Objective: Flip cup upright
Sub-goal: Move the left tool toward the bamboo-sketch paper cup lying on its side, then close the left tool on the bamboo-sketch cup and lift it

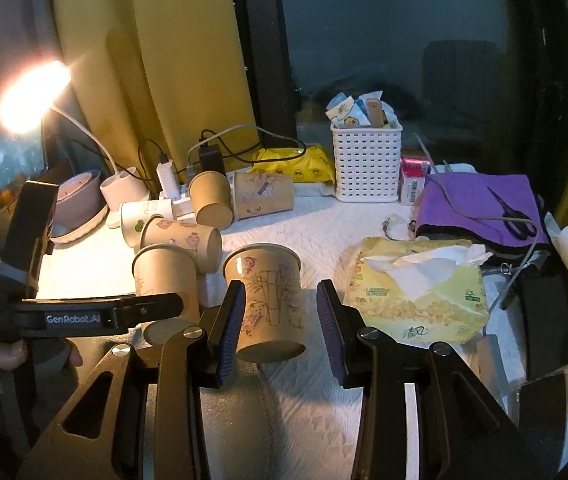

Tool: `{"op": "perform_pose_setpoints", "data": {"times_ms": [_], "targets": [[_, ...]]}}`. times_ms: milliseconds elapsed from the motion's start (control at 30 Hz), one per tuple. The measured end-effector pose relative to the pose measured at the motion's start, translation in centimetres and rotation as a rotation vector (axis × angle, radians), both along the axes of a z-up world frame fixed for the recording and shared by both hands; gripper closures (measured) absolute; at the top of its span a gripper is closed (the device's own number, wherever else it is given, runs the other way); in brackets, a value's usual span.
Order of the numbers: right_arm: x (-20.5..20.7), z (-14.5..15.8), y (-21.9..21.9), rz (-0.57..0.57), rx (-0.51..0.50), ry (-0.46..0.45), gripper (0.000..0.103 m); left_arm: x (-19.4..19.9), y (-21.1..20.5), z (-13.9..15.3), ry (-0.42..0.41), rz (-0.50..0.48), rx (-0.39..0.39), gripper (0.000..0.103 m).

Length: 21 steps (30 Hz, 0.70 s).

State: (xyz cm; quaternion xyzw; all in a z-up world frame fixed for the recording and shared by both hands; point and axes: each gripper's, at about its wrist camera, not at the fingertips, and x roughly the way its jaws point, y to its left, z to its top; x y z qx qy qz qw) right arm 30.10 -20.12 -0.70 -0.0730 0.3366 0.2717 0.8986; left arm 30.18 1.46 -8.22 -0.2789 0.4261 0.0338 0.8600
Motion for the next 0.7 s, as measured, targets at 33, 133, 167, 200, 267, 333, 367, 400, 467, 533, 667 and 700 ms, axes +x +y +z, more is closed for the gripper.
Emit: {"op": "perform_pose_setpoints", "data": {"times_ms": [33,133,167,200,267,333,367,400,467,533,667,700], "targets": [[0.2,-0.2,0.0,0.002,-0.003,0.004,0.064,0.1,0.1,-0.2,0.006,0.000,-0.011,0.014],[0.6,-0.5,0.3,0.009,-0.016,0.014,0.064,0.4,0.2,-0.6,0.009,-0.009,-0.022,0.014],[0.7,-0.5,0.4,0.012,-0.022,0.015,0.064,0.4,0.2,-0.6,0.007,-0.012,-0.018,0.014],[0.7,-0.6,0.5,0.014,-0.026,0.017,0.064,0.4,0.3,-0.6,0.006,-0.018,-0.019,0.014],[0.8,-0.6,0.9,0.016,-0.035,0.021,0.064,0.4,0.4,-0.5,0.003,-0.028,-0.018,0.018],[0.7,-0.6,1.1,0.015,-0.041,0.024,0.064,0.4,0.3,-0.5,0.008,-0.042,-0.021,0.034],[0.7,-0.6,1.2,0.015,-0.043,0.026,0.064,0.4,0.2,-0.5,0.010,-0.049,-0.014,0.037],[0.6,-0.6,1.3,0.016,-0.046,0.026,0.064,0.4,0.1,-0.5,0.008,-0.059,-0.014,0.038],[0.4,-0.5,1.6,0.014,-0.050,0.028,0.064,0.1,-0.1,-0.4,0.002,-0.081,-0.022,0.039],[0.0,-0.4,1.8,0.009,-0.052,0.030,0.064,-0.3,-0.4,-0.4,-0.003,-0.099,-0.020,0.040],[-0.7,0.0,2.3,0.002,-0.047,0.033,0.064,-1.2,-0.6,-0.1,-0.016,-0.123,-0.022,0.040],[-1.0,0.1,2.4,0.001,-0.047,0.034,0.064,-1.5,-0.6,0.1,-0.022,-0.127,-0.022,0.040]]}}
